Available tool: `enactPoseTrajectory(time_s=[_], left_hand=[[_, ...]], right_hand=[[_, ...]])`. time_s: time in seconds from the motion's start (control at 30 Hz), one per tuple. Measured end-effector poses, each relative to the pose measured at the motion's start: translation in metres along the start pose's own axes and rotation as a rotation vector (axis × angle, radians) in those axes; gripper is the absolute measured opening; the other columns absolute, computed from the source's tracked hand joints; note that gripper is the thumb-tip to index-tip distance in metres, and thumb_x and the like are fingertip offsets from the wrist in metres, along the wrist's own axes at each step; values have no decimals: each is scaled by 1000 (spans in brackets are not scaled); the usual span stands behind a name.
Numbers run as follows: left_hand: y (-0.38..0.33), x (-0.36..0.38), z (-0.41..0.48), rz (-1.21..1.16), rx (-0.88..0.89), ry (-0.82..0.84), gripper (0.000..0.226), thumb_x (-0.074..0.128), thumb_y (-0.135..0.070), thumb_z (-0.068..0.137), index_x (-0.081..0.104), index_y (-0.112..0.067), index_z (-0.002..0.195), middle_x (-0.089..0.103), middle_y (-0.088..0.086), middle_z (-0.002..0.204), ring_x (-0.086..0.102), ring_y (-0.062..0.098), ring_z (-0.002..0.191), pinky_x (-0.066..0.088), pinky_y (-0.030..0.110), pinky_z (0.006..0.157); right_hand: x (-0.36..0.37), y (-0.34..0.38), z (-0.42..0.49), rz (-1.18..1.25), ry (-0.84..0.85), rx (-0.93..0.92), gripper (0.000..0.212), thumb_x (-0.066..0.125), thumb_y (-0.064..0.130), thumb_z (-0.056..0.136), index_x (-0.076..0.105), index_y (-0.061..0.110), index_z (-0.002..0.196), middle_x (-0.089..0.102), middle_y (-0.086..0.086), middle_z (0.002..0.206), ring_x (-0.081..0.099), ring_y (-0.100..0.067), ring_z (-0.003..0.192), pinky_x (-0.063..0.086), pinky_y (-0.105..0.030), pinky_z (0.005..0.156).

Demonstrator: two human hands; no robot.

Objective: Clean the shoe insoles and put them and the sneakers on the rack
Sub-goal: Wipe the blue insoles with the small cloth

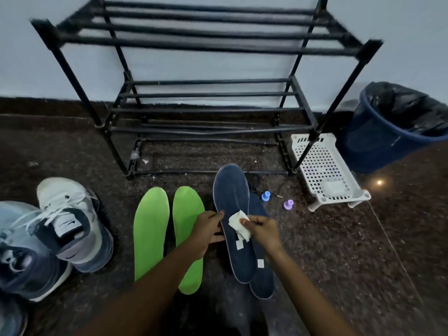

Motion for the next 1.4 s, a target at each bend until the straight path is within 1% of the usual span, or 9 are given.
enactPoseTrajectory(time_s=[0.2, 0.33, 0.57, 0.67, 0.77, 0.9, 1.03, 1.2, 1.4], left_hand=[[-87, 8, -77, -31, 213, 118, 14, 48, -25, 98, 58, -16, 94, 68, 2, 89, 65, 15, 79, 55, 34, 68], [-138, 13, -136, -155, 284, 184, 24, 47, -31, 97, 61, -13, 104, 70, 4, 93, 66, 16, 83, 54, 32, 72], [-169, 22, -238, -493, 362, 447, 72, 44, -61, 84, 58, -2, 123, 62, 21, 119, 61, 34, 103, 46, 44, 97], [-164, 27, -265, -648, 373, 559, 79, 43, -67, 81, 58, -4, 125, 55, 23, 130, 49, 41, 123, 34, 51, 108], [-156, 30, -282, -713, 394, 594, 77, 46, -69, 75, 65, -8, 120, 61, 20, 120, 52, 41, 117, 36, 56, 104], [-143, 28, -293, -707, 419, 512, 85, 44, -72, 74, 57, -6, 125, 65, 16, 100, 65, 29, 84, 55, 44, 80], [-132, 21, -290, -616, 447, 477, 77, 32, -72, 82, 72, -7, 94, 68, 15, 84, 65, 27, 73, 51, 35, 71], [-117, 15, -279, -622, 413, 486, 74, 30, -69, 85, 76, -11, 91, 71, 14, 88, 68, 25, 75, 51, 37, 72], [-115, 9, -267, -609, 379, 437, 67, 36, -67, 81, 72, -13, 100, 72, 12, 94, 69, 24, 83, 53, 36, 74]], right_hand=[[-18, 90, -54, 9, 85, -118, 11, 65, 1, 81, 68, -3, 91, 70, -6, 75, 64, -7, 61, 51, -17, 59], [-27, 151, -107, 21, 154, -193, 16, 67, 5, 79, 69, -5, 93, 71, -12, 83, 64, -16, 70, 51, -24, 67], [-39, 222, -219, 53, 333, -222, 14, 60, 1, 84, 64, -9, 92, 63, -3, 51, 52, -4, 34, 31, -9, 30], [-42, 229, -251, 99, 396, -174, 14, 59, -2, 84, 63, -11, 93, 65, -7, 55, 55, -7, 37, 34, -11, 31], [-44, 230, -271, 104, 409, -147, 8, 59, -4, 83, 63, -7, 77, 63, -6, 56, 56, -7, 38, 38, -13, 33], [-51, 225, -281, 29, 321, -179, 9, 64, 1, 81, 68, -4, 87, 68, -12, 66, 60, -12, 48, 41, -16, 37], [-49, 237, -275, -25, 58, -481, 8, 66, 4, 81, 68, 10, 75, 69, -3, 69, 61, -3, 55, 47, -16, 51], [-15, 248, -275, -209, -202, -838, 7, 66, 12, 81, 63, 15, 77, 65, 8, 74, 60, -1, 65, 48, -19, 60], [20, 233, -254, -696, -324, -1066, 13, 57, 4, 84, 58, 5, 96, 64, -8, 100, 59, -26, 90, 48, -37, 73]])
Point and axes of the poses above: each hand's wrist, its own z-axis towards the middle knuckle, its own x-axis out of the palm, y = z × x, the point moved 3 cm from there along z, towards the middle knuckle
